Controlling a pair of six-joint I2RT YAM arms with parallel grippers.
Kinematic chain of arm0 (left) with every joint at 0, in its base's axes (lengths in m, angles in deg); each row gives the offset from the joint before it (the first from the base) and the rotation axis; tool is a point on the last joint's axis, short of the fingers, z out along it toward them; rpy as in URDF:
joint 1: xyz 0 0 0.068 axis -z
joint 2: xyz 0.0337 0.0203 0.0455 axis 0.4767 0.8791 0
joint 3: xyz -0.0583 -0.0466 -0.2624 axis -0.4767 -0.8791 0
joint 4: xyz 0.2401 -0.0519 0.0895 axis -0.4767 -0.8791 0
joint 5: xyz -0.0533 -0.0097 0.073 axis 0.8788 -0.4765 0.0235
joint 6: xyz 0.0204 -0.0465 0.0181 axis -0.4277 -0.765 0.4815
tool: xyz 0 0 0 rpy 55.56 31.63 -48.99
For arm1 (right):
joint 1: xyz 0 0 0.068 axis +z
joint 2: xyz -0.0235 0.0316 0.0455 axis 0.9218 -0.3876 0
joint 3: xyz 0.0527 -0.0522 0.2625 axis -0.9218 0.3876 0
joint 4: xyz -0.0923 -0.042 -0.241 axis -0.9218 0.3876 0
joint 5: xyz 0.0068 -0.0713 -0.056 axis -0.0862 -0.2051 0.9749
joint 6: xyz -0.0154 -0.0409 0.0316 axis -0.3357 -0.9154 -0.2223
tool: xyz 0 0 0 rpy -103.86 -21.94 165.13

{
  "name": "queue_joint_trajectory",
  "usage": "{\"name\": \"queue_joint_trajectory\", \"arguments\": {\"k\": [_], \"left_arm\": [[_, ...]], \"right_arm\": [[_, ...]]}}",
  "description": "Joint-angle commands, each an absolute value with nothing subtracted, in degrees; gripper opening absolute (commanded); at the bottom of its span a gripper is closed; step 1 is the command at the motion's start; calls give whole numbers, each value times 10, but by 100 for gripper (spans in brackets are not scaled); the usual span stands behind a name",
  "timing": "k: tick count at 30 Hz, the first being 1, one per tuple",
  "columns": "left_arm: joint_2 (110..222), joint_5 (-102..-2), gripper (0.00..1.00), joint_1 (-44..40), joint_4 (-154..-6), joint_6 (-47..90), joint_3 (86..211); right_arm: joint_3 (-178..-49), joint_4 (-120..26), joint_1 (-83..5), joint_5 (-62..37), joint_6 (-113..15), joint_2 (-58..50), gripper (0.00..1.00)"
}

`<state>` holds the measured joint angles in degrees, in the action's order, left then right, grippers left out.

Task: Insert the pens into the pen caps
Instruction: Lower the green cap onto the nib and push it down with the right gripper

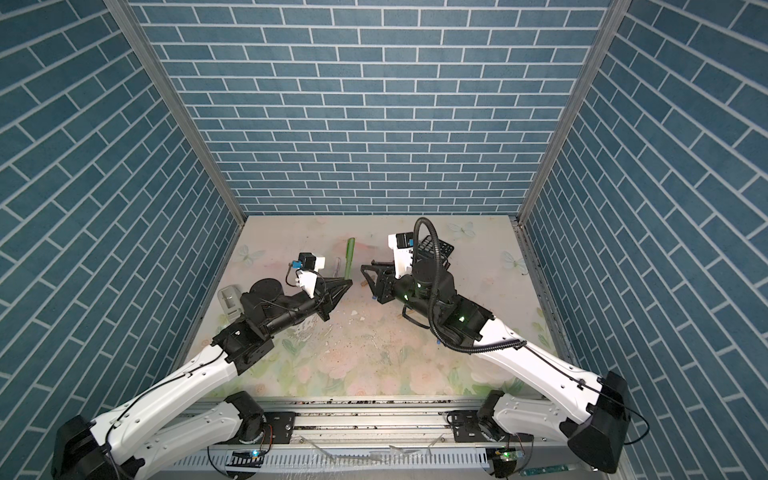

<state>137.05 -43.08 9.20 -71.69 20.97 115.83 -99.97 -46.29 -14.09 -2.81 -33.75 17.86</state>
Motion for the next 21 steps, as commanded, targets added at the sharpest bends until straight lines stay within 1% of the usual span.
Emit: {"name": "queue_joint_trajectory", "arguments": {"k": [1,5,10,15,21], "left_arm": [[1367,-422,0,89,-709,219,1169],[1361,-415,0,89,-718,220,1173],[1353,-415,0,89,-723,222,1171],[1355,-414,0,89,-725,224,1173],[1357,-412,0,89,-725,224,1175]], "right_arm": [[-1092,-358,-153,-12,-387,146,34],[-1191,-295,-164,-19,-397,95,31],[-1244,-280,-169,-58,-406,47,30],[-1258,-279,-170,-98,-411,30,27],[-1251,-290,-170,-106,-408,27,26]]}}
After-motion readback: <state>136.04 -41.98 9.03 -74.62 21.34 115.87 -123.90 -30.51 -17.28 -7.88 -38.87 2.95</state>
